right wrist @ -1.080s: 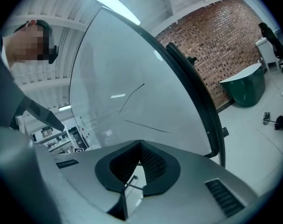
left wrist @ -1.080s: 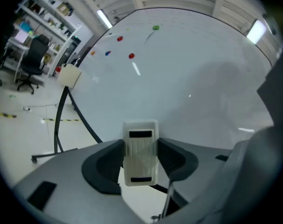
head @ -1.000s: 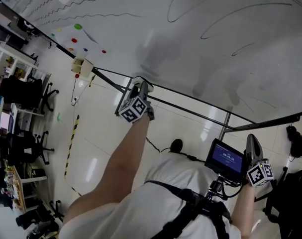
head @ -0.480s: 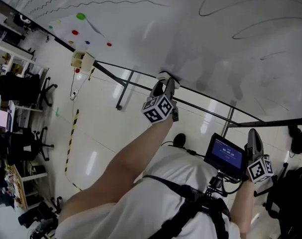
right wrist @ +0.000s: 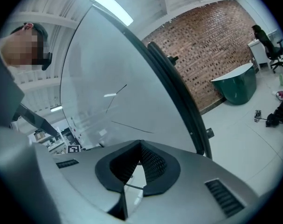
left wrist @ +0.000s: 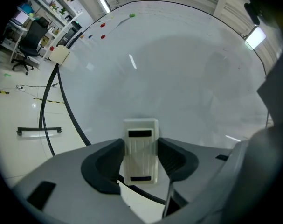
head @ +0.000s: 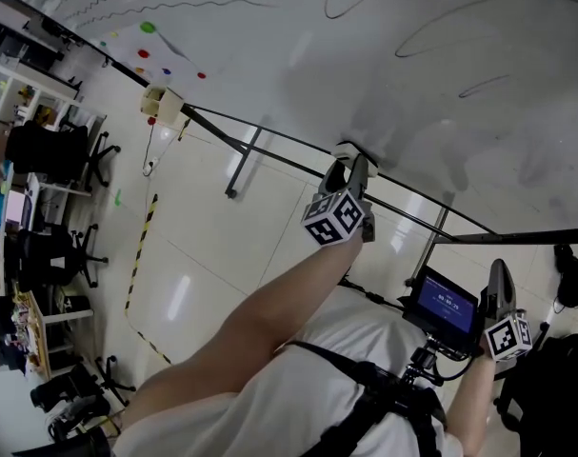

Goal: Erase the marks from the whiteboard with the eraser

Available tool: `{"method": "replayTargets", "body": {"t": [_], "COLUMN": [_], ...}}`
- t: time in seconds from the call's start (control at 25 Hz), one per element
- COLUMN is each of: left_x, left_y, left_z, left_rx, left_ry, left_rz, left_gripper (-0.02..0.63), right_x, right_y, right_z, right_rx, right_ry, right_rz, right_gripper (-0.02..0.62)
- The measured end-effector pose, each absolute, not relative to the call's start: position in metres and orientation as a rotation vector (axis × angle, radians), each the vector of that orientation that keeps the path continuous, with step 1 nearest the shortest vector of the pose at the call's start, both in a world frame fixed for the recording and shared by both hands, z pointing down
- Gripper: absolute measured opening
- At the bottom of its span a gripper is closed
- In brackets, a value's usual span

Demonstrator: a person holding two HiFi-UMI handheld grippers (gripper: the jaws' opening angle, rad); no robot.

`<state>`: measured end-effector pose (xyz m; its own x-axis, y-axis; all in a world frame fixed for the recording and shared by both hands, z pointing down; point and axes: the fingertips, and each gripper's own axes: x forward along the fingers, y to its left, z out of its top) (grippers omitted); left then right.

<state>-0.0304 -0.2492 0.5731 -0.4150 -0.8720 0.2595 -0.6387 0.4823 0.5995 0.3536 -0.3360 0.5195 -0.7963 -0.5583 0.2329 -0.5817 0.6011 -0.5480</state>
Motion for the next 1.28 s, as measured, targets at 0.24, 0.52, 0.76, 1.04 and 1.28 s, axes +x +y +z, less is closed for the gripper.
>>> {"method": "replayTargets", "body": {"t": [0.24,0.52,0.76,1.04,1.28], "left_x": [0.038,0.12,0.237,0.347,0.379], "left_y": [-0.273,-0.299,-0.339,-0.372,-0.386], "left_z": [0.587,0.602,0.593,0.596,0.589], "left_rx": [1.205,1.192,1.519,2.022,2.163], "left_ry": [-2.103,-1.949,-1.81,-1.777,-1.81], "left_rz": [-0.674,-0.81,-0.526,0.075,0.332], "left_gripper": [0.253,0.255,0.247,0.245,0.249], "right_x": [0.39,0.438,0.492,0.551,0.59], "right_y": [-0.356,-0.369,-0.376,-0.376,-0.37], "right_z": [0.512,0.513,0.51,0.518,0.517], "right_rx": [0.917,0.839,0.883,0.977,1.027], "right_ry": [-2.802,-2.834,-2.859,-2.845,-2.851], "right_rz": [0.956,0.931,0.937,0.988,0.992], "right_gripper": [0.017,0.017,0.017,0.018,0.017]}}
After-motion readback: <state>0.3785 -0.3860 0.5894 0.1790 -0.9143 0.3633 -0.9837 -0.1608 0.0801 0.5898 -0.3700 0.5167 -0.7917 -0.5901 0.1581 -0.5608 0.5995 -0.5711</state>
